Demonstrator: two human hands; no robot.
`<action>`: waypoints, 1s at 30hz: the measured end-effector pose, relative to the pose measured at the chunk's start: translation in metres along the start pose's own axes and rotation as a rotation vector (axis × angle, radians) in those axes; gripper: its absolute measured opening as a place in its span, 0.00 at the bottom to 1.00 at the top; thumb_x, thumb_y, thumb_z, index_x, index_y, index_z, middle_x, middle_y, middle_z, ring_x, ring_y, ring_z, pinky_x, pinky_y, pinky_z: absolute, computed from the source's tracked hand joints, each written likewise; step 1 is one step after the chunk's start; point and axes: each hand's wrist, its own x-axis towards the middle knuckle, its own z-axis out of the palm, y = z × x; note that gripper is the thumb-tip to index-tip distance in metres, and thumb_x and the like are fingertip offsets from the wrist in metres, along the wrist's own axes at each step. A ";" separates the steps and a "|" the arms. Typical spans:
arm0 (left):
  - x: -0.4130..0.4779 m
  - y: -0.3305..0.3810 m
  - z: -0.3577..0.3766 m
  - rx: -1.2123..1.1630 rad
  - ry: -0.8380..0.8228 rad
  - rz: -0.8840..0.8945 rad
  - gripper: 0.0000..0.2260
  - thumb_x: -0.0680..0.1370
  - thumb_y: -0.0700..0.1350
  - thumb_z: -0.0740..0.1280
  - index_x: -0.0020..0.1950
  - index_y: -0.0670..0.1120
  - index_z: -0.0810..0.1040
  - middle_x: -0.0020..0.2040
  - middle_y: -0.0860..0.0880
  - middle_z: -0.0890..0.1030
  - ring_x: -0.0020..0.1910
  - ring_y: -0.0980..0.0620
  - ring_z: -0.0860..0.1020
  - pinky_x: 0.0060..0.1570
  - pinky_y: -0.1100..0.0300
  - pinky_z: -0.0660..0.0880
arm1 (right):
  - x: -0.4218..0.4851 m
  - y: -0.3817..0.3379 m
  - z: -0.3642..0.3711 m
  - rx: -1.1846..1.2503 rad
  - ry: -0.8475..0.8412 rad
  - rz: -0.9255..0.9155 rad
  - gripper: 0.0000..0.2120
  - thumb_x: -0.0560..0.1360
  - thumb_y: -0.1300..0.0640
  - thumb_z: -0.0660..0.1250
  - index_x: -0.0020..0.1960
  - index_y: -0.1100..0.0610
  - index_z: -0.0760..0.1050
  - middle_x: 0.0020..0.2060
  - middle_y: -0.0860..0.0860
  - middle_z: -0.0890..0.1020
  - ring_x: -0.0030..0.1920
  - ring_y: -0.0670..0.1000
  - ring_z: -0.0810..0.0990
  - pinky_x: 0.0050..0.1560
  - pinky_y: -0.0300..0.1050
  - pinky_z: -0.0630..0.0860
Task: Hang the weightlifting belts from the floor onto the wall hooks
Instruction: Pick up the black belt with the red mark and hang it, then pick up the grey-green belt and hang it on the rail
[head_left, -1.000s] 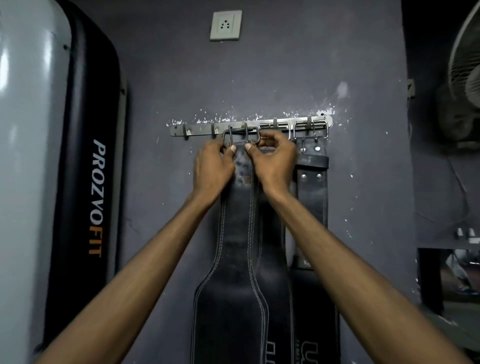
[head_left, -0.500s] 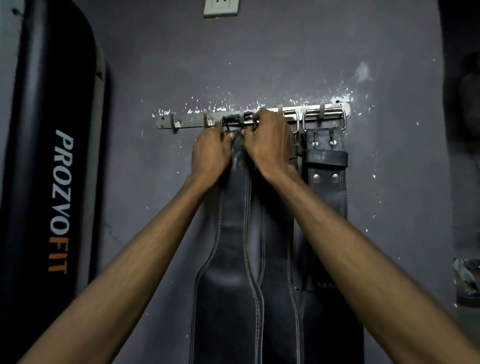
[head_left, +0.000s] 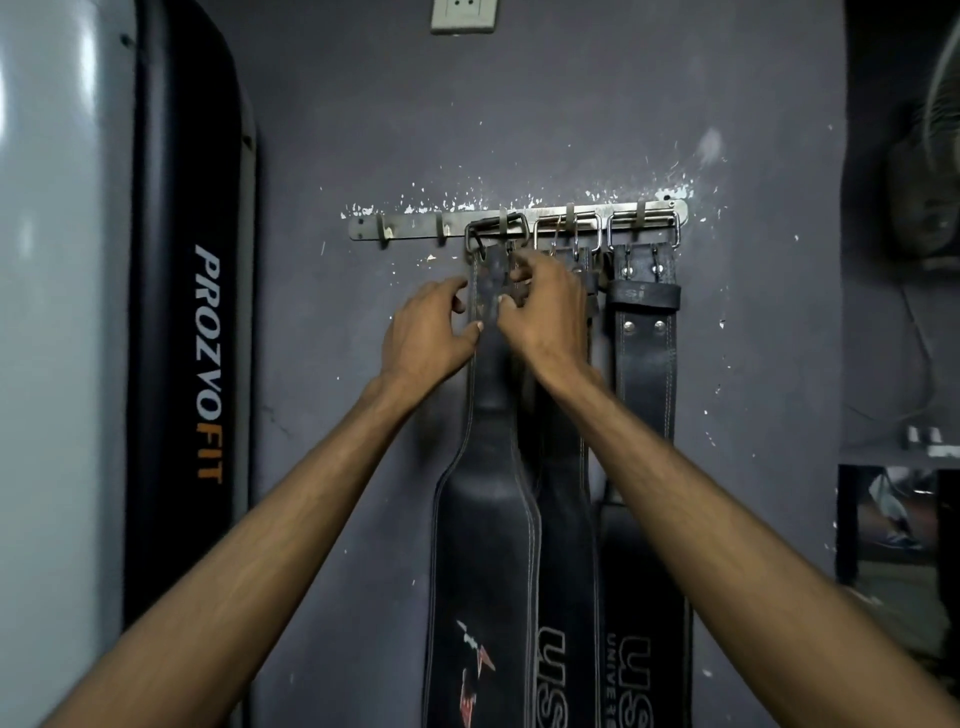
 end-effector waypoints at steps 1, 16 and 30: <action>-0.010 0.001 -0.007 -0.012 -0.015 -0.005 0.24 0.75 0.52 0.71 0.70 0.49 0.74 0.55 0.51 0.82 0.50 0.47 0.80 0.52 0.51 0.77 | -0.009 -0.005 -0.003 -0.008 -0.005 0.004 0.16 0.72 0.64 0.73 0.60 0.56 0.80 0.48 0.47 0.83 0.47 0.47 0.81 0.51 0.43 0.81; -0.237 0.010 -0.088 -0.075 -0.331 -0.190 0.24 0.76 0.51 0.70 0.72 0.52 0.71 0.59 0.55 0.79 0.36 0.57 0.80 0.49 0.54 0.80 | -0.214 -0.040 -0.052 0.042 -0.314 0.278 0.16 0.75 0.61 0.72 0.61 0.52 0.78 0.55 0.47 0.82 0.44 0.45 0.83 0.52 0.45 0.84; -0.633 0.008 -0.059 -0.015 -0.757 -0.809 0.21 0.73 0.41 0.71 0.67 0.49 0.76 0.53 0.51 0.82 0.37 0.52 0.79 0.46 0.61 0.76 | -0.618 0.053 -0.077 0.101 -0.824 0.721 0.11 0.73 0.62 0.68 0.52 0.52 0.81 0.46 0.49 0.86 0.46 0.50 0.84 0.46 0.44 0.81</action>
